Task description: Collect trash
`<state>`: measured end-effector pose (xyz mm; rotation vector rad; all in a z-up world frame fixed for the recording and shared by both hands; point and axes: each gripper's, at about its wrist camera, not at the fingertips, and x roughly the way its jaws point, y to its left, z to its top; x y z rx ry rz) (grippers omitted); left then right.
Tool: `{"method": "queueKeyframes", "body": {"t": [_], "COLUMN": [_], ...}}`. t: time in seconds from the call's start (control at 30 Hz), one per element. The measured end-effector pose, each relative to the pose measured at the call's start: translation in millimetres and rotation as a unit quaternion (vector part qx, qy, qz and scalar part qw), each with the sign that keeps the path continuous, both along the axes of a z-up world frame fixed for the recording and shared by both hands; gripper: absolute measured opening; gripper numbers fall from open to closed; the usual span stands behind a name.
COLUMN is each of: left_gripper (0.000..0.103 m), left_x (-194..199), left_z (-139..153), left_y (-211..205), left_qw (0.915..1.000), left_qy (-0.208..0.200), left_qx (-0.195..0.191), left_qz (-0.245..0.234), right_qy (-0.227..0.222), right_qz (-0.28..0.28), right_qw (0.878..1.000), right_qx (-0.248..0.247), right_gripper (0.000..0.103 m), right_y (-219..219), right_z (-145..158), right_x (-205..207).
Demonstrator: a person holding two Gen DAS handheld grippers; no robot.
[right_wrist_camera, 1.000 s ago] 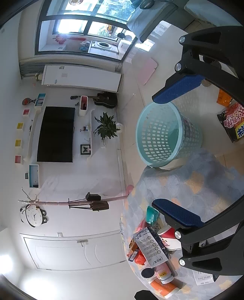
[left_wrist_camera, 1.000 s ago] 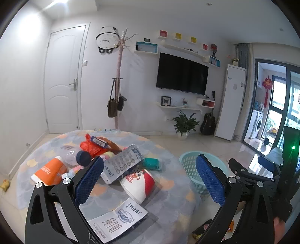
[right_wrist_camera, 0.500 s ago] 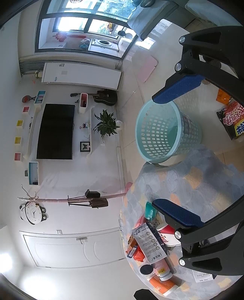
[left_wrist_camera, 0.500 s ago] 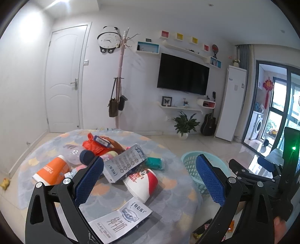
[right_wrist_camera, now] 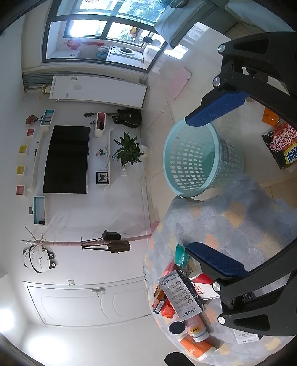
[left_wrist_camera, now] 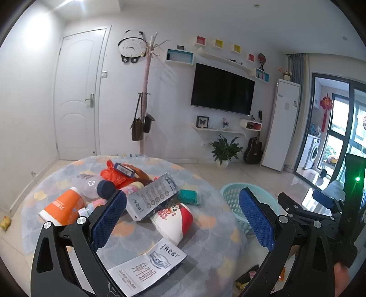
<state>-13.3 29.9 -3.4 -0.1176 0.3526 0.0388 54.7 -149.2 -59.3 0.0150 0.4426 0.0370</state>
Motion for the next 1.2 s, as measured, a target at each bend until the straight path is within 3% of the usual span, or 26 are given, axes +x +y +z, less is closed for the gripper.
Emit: {"method": "queueKeyframes", "body": {"t": [0.7,0.97,1.2], "left_gripper": [0.096,0.096,0.096], "left_x": [-3,-1,24], "left_z": [-8,-39,-82], "left_y": [8,48,62], "left_qw": [0.9997,0.9937,0.9697], "left_qy": [0.008,0.076,0.182], "left_qx": [0.017,0.035,0.063], "left_qz": [-0.017,-0.075,-0.151], "right_qy": [0.008,0.006,0.043], "right_qz": [0.003,0.020,0.094], "right_qw": [1.000,1.000,0.994], "right_qx": [0.005,0.015,0.036], "right_gripper": [0.097,0.097,0.097], "right_y": [2,4,31], "right_z": [-5,-7,-26], "right_x": [3,11,38]}}
